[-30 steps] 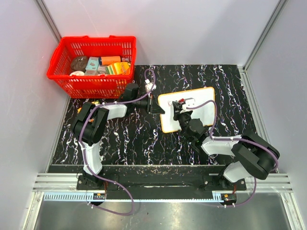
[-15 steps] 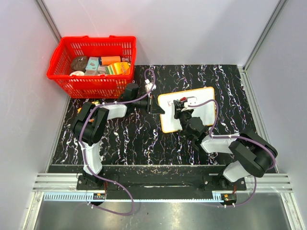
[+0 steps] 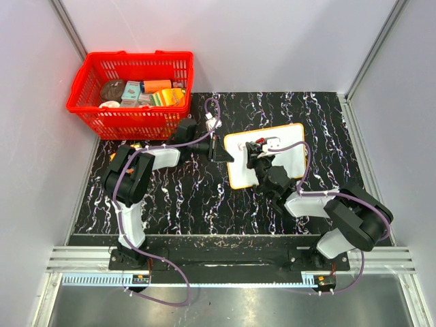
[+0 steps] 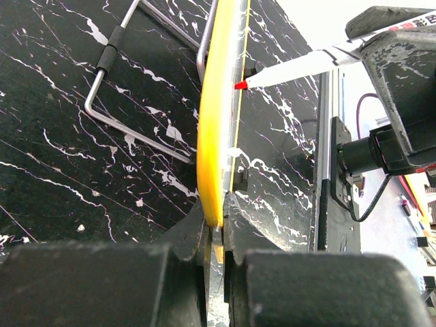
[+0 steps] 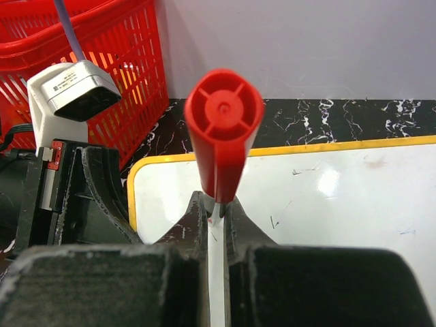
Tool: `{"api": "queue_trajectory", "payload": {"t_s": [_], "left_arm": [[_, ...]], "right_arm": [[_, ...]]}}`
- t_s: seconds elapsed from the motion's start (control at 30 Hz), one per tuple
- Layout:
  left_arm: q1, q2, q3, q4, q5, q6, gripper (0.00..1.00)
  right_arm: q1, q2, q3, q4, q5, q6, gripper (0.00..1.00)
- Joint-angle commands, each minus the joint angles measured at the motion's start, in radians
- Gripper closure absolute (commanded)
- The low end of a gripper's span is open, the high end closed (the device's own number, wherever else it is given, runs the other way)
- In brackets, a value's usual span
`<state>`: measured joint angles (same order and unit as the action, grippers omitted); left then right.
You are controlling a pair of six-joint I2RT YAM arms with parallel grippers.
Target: Write a sentence on the whiteboard
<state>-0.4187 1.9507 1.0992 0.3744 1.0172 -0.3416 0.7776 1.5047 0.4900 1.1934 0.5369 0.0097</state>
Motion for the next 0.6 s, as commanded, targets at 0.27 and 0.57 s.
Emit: {"api": "queue_trajectory", "payload": {"t_s": [0.27,0.57], "left_arm": [[-0.008,0.045,-0.01,-0.066,-0.055,0.113,1.0],[-0.009,0.05,-0.009,-0.068,-0.055,0.115,1.0]], "right_arm": [[-0.014,0.006,0.027,0.025,0.072,0.021,1.0],[-0.028,-0.006,0.05,-0.008,0.087,0.022,1.0]]}}
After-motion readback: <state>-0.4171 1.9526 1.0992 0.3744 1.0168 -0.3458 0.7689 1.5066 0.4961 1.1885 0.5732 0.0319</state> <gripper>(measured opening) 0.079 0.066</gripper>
